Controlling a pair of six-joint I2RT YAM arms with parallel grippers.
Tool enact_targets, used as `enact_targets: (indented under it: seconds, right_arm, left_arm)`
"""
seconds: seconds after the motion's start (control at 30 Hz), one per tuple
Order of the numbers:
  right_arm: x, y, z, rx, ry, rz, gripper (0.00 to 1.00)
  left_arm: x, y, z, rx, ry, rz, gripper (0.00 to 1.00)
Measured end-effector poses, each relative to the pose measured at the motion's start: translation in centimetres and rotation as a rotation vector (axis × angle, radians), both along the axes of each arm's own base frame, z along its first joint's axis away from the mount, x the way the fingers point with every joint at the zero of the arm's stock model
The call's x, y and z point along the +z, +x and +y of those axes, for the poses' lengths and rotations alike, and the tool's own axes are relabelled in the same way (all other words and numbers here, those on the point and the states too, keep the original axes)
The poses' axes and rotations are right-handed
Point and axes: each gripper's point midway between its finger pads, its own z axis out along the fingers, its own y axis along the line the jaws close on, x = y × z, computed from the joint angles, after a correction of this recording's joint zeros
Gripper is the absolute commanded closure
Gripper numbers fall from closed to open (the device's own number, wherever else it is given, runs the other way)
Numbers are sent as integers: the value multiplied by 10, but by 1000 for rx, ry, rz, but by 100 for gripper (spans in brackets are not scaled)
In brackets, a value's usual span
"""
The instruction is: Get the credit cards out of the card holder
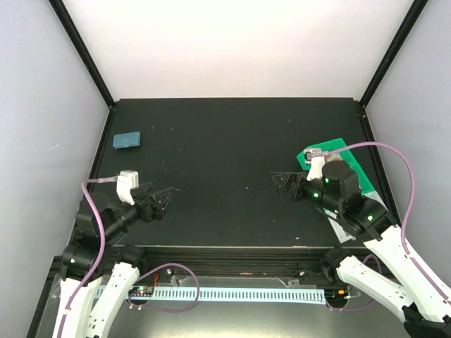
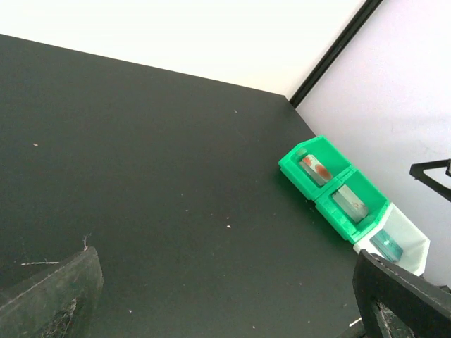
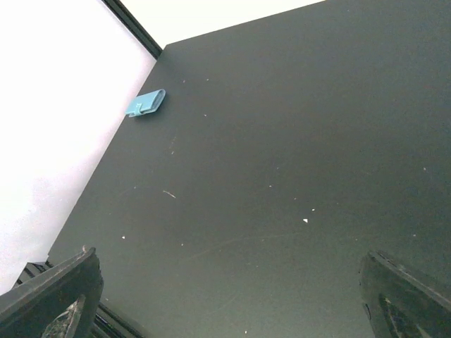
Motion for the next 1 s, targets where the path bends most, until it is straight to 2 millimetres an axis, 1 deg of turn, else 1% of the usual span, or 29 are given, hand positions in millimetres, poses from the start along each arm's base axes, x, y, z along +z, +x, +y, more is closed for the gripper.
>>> enact_targets:
  seconds: [0.13, 0.27, 0.43, 0.6, 0.67, 0.73, 0.8, 0.9, 1.0]
  right_arm:
    - [-1, 0, 0, 0, 0, 0, 0]
    - [0, 0, 1, 2, 4, -4, 0]
    - [0, 2, 3, 6, 9, -6, 0]
    - [0, 2, 6, 18, 11, -2, 0]
    - [0, 3, 7, 23, 12, -6, 0]
    - [1, 3, 7, 26, 11, -12, 0]
    - [2, 3, 8, 31, 7, -20, 0]
    - [1, 4, 9, 41, 1, -21, 0]
    - [0, 4, 13, 57, 0, -19, 0]
  left_arm:
    - [-1, 2, 1, 11, 4, 3, 1]
    - [-9, 7, 3, 24, 15, 31, 1]
    - [-29, 26, 9, 81, 57, 122, 1]
    - [-49, 49, 21, 174, 120, 206, 1]
    - [-58, 61, 29, 229, 161, 249, 1]
    - [-62, 78, 38, 291, 209, 292, 1]
    - [-59, 97, 47, 350, 247, 311, 1]
    - [-52, 131, 60, 428, 295, 318, 1]
    - [-56, 163, 75, 492, 335, 346, 1]
